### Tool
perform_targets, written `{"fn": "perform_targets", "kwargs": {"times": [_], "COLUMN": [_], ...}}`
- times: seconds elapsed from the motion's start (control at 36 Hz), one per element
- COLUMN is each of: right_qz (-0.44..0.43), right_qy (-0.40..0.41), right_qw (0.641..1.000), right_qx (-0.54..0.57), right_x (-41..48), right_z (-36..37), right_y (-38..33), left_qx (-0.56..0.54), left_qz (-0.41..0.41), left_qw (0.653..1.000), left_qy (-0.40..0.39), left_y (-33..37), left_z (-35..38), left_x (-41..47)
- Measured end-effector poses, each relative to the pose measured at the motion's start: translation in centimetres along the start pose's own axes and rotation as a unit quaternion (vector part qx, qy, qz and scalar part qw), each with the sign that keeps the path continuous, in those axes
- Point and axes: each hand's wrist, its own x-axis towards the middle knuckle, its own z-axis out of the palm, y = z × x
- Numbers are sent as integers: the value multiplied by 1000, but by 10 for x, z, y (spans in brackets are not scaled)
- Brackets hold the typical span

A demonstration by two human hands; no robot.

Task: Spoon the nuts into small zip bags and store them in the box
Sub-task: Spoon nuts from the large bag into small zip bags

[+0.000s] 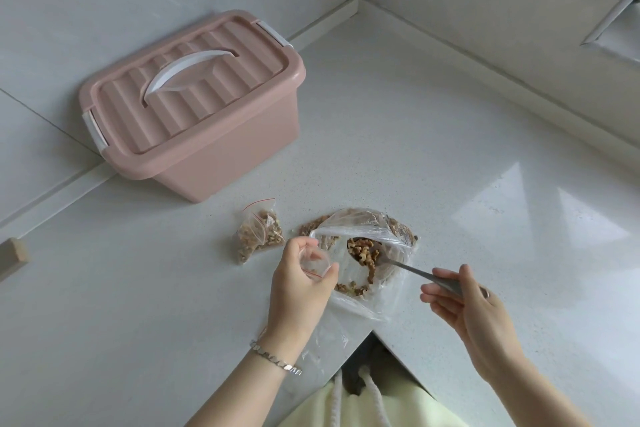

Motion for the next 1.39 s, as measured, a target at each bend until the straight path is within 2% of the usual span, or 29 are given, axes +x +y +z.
{"fn": "perform_targets", "kwargs": {"times": [0.31, 0.58, 0.86, 1.11, 1.39], "right_qz": [-50, -51, -56, -53, -136], "right_qy": [-31, -23, -22, -24, -11], "right_qw": [991, 986, 987, 988, 988], "right_qx": [118, 155, 147, 146, 68], "right_x": [-27, -40, -40, -37, -41], "right_z": [23, 42, 45, 47, 50], "right_y": [-25, -15, -15, -19, -17], "left_qx": [21, 4, -24, 54, 10], "left_qz": [2, 9, -12, 0, -13], "left_qw": [999, 1000, 998, 998, 1000], "left_qy": [-35, -21, -50, -25, 8], "left_y": [20, 32, 35, 27, 28], "left_z": [21, 28, 30, 25, 25], "left_x": [6, 10, 7, 7, 8]}}
